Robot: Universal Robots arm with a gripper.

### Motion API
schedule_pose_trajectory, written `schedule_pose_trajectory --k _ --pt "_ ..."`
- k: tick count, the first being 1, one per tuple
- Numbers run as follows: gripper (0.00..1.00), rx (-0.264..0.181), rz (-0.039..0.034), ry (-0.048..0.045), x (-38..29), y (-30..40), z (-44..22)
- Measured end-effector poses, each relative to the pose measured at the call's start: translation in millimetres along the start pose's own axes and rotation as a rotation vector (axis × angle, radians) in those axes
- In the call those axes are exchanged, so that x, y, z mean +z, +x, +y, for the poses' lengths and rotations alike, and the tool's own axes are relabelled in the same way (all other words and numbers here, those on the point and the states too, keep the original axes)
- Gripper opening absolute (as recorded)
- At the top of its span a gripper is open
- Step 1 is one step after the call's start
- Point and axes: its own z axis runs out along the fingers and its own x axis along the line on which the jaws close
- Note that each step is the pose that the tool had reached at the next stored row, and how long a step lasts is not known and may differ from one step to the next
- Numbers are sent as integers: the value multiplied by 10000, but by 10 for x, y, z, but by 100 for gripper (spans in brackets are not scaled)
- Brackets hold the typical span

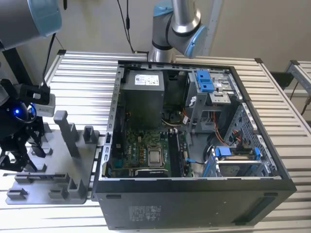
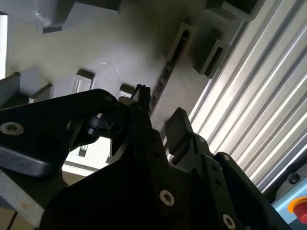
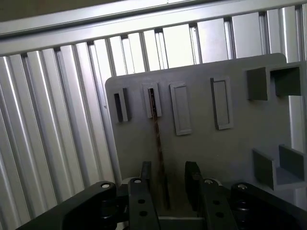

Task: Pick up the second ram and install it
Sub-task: 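Pick up the second ram and move it above second insertion slot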

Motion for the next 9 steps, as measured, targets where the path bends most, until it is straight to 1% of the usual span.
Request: schedule_pose_trajectory --k 3,7,9 --pt "42 -4 -48 18 36 0 7" --pt "42 -85 -153 27 99 3 23" --pt "42 -139 -188 22 128 4 33"
